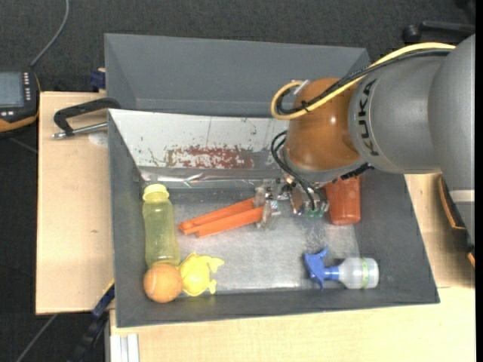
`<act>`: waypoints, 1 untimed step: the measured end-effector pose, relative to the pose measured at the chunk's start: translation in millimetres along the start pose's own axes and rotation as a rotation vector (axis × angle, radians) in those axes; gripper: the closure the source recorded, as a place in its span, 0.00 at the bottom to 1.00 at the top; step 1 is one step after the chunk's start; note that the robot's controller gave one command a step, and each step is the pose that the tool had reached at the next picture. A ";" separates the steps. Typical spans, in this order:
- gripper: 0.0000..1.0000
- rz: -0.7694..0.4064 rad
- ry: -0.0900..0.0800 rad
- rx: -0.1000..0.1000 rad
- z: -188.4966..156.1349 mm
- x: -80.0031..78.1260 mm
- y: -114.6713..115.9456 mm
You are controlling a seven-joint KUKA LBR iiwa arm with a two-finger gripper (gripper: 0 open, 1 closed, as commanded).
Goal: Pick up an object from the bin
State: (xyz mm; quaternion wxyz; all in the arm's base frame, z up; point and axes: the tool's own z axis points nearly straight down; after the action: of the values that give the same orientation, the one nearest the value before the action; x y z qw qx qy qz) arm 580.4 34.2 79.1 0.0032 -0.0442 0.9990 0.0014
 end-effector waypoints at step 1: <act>1.00 -0.017 -0.005 -0.001 -12.9 -3.4 2.7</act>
Offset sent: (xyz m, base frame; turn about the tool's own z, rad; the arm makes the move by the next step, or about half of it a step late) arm -0.0010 -0.0033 0.0039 -0.0308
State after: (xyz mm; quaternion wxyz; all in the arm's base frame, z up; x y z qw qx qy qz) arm 583.4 37.2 92.0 0.0058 -0.0527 0.9986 0.0019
